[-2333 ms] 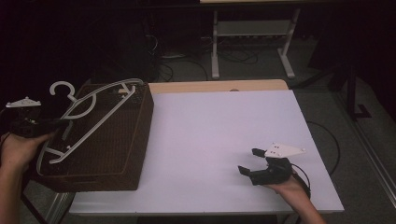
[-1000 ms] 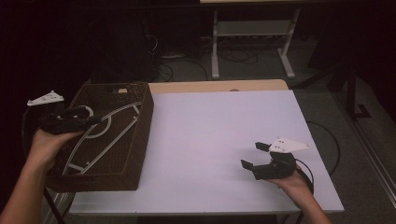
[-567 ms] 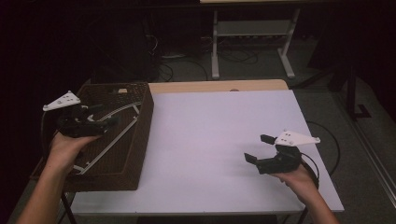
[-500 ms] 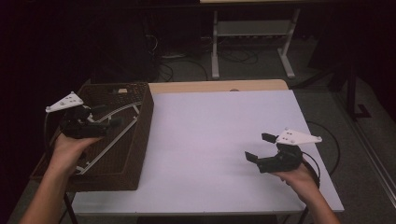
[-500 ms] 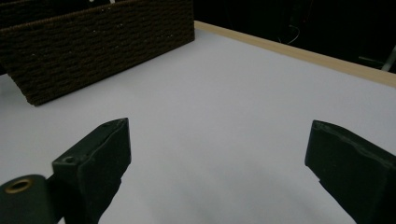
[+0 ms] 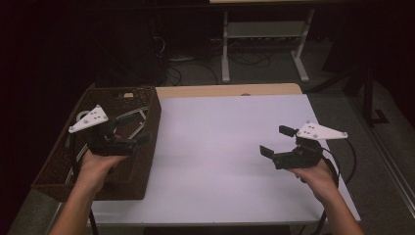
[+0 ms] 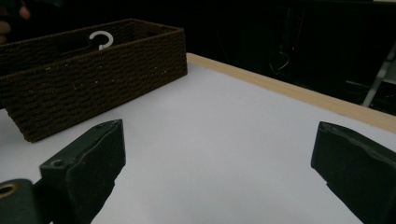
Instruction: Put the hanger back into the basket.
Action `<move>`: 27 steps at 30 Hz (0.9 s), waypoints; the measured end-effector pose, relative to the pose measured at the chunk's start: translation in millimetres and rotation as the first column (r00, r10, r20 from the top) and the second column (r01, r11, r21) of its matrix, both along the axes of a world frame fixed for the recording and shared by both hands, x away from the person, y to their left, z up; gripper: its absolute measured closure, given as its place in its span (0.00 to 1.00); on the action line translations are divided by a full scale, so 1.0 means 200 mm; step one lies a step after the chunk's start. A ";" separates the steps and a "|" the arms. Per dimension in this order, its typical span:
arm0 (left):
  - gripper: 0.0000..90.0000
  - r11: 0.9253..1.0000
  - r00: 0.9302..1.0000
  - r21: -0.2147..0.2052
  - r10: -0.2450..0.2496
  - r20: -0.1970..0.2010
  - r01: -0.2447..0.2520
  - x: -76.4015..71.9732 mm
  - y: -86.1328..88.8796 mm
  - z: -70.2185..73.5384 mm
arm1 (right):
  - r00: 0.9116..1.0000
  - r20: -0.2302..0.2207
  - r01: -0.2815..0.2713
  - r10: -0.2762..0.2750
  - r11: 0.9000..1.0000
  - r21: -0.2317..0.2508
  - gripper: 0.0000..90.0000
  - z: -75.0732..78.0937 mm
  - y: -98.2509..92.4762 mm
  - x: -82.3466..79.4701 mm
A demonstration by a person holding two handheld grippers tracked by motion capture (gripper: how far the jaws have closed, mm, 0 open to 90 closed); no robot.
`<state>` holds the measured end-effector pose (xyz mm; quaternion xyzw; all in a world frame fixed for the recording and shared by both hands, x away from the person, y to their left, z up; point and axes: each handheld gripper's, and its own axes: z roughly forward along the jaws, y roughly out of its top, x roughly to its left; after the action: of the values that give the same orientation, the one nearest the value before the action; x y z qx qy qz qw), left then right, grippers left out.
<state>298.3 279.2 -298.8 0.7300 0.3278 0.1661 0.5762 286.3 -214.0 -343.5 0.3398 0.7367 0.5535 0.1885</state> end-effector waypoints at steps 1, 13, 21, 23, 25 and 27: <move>0.03 1.000 1.000 0.002 -0.009 0.005 0.009 0.00 -0.02 -0.01 | 1.000 0.003 0.000 0.000 1.000 0.003 0.03 0.01 0.00 0.00; 0.02 0.999 0.999 -0.035 -0.040 0.020 0.041 -0.01 -0.12 -0.10 | 0.999 0.045 -0.006 0.004 0.999 0.041 0.01 0.10 0.01 0.03; 0.01 0.998 0.999 -0.041 -0.037 0.027 0.038 -0.02 -0.13 -0.14 | 0.997 0.079 0.007 -0.013 0.998 0.066 0.01 0.12 -0.01 0.04; 0.01 0.998 0.999 -0.048 -0.041 0.033 0.043 -0.02 -0.13 -0.14 | 0.997 0.077 0.009 -0.014 0.998 0.067 0.01 0.12 -0.01 0.03; 0.01 0.998 0.999 -0.050 -0.044 0.031 0.045 -0.02 -0.13 -0.14 | 0.997 0.080 0.008 -0.014 0.998 0.064 0.01 0.12 -0.01 0.03; 0.01 0.998 0.999 -0.052 -0.043 0.028 0.045 -0.02 -0.13 -0.14 | 0.997 0.081 0.008 -0.013 0.998 0.063 0.01 0.12 -0.01 0.03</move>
<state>294.9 253.8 -327.7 0.7194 0.3081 0.1546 0.6031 292.5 -216.9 -320.4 0.3267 0.7088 0.5887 0.2103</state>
